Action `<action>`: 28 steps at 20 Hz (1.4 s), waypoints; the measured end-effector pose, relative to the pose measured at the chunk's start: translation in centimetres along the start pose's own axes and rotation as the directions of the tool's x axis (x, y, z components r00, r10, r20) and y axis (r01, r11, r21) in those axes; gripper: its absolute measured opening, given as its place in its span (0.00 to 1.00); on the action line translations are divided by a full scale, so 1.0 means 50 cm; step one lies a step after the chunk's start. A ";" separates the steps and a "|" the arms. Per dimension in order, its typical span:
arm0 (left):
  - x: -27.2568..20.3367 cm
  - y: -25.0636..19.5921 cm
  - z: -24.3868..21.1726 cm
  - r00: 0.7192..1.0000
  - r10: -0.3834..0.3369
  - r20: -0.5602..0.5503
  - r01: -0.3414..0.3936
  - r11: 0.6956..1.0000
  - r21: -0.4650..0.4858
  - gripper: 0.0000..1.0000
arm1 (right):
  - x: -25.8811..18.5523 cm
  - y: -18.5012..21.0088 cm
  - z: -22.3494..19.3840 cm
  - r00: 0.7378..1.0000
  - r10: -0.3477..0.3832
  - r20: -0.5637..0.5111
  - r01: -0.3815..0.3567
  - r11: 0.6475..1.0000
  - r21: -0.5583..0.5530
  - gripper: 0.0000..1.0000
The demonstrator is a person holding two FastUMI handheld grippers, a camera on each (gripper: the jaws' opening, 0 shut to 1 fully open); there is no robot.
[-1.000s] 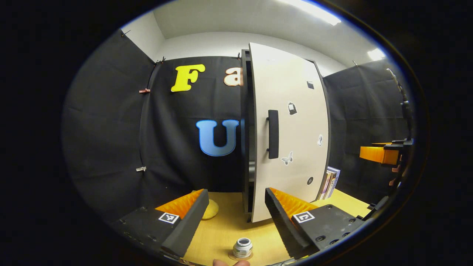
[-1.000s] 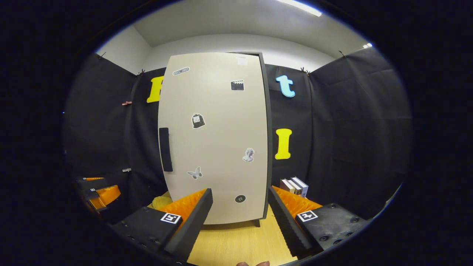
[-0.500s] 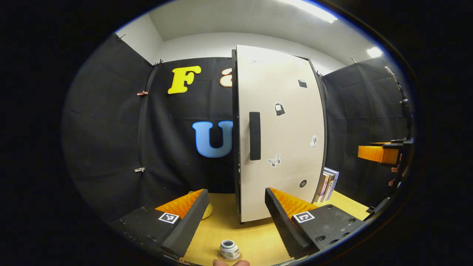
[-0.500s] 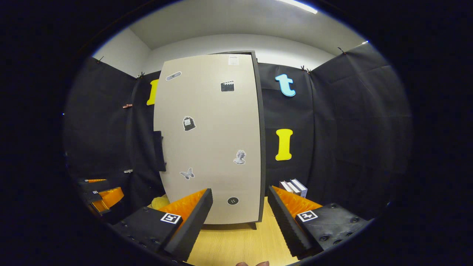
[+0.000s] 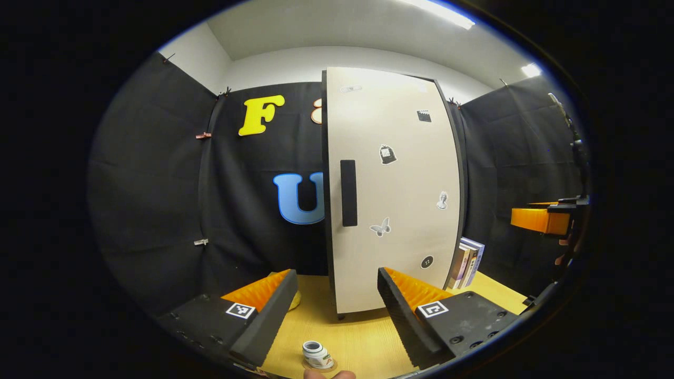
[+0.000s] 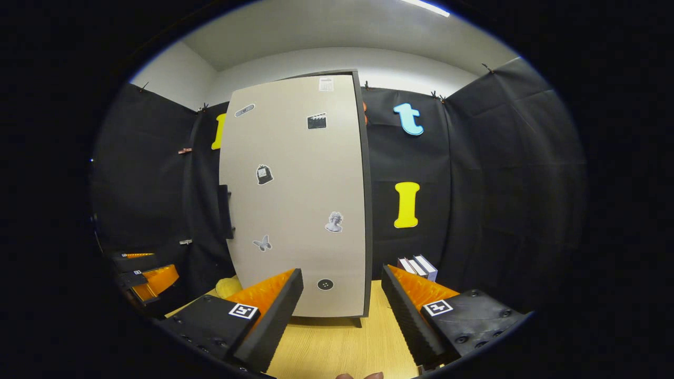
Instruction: Open the cabinet door with the right hand, grasp the bottle in the cabinet with the left hand and place it on the coaster, then close the cabinet door with the right hand.
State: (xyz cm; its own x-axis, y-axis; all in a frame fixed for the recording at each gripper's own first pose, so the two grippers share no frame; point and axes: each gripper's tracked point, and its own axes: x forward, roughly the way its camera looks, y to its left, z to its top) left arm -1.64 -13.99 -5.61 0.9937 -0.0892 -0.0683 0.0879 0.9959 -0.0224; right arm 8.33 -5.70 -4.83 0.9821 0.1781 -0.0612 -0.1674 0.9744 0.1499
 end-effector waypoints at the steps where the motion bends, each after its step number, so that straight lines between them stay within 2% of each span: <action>1: 0.001 -0.002 0.000 1.000 0.002 -0.001 -0.002 1.000 0.000 0.96 | 0.002 -0.004 0.001 1.000 0.003 0.000 -0.003 1.000 0.000 0.98; 18: 0.009 -0.063 0.047 1.000 0.020 0.005 -0.020 0.999 0.038 0.96 | 0.018 -0.034 0.030 0.998 0.061 -0.004 -0.061 0.998 0.030 0.98; 28: 0.001 -0.093 0.016 0.999 0.033 -0.003 -0.033 0.999 0.020 0.96 | 0.006 -0.064 0.009 0.997 0.072 0.001 -0.072 0.997 0.014 0.98</action>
State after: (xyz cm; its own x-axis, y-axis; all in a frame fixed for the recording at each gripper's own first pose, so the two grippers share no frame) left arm -1.92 -18.62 -4.70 0.9958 -0.0565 -0.0721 0.0567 0.9984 -0.0004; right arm 9.21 -8.82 -4.86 0.9675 0.2478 -0.0496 -0.2365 0.9570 0.1680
